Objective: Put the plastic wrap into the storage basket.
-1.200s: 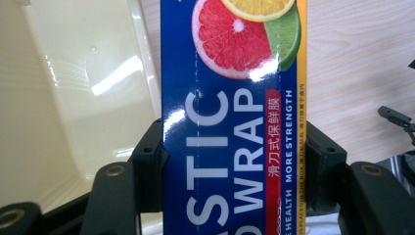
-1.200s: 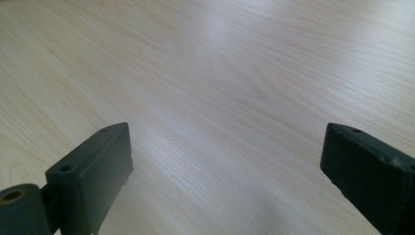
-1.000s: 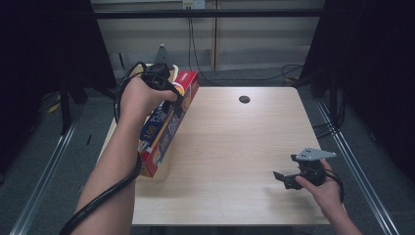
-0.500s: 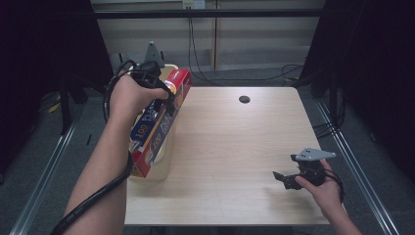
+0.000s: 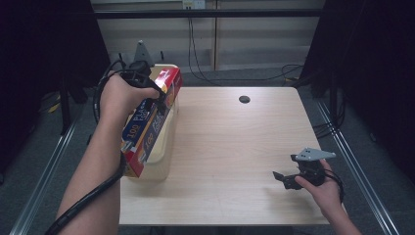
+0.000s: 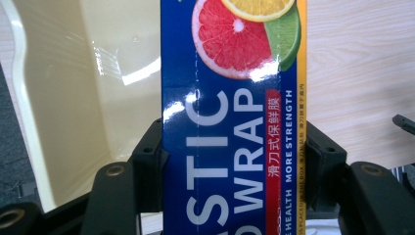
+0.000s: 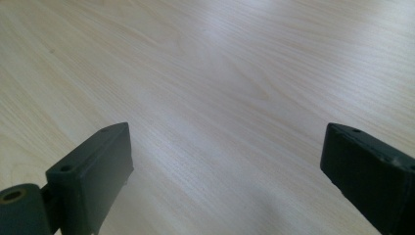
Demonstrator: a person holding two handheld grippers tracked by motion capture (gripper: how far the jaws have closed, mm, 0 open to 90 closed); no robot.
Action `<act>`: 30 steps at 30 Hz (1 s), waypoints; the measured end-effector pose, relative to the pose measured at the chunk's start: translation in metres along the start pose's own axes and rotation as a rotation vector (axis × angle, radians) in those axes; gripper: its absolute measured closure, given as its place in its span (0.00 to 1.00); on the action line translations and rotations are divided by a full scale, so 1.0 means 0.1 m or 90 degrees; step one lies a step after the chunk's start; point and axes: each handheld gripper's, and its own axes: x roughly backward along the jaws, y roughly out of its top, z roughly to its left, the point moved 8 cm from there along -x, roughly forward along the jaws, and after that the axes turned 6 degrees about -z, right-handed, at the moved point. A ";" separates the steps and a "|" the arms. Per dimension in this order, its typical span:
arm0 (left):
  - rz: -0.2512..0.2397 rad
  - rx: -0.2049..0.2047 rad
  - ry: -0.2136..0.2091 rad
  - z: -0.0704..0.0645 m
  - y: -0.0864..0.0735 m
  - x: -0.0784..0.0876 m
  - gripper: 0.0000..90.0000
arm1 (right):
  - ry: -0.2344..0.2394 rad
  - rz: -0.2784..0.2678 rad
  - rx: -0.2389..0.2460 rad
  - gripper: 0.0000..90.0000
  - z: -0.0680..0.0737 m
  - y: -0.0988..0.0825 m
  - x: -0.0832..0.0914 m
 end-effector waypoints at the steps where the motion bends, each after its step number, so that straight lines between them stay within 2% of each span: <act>1: 0.000 0.001 -0.001 0.01 0.00 0.00 0.45 | 0.000 0.000 0.000 0.06 0.00 0.00 0.00; 23: 0.002 0.021 0.025 0.19 -0.05 0.03 0.45 | -0.002 0.000 -0.002 0.06 0.01 0.00 -0.01; 30: 0.002 0.026 0.019 0.23 -0.07 -0.01 0.45 | -0.002 0.000 0.000 0.06 0.01 0.00 -0.02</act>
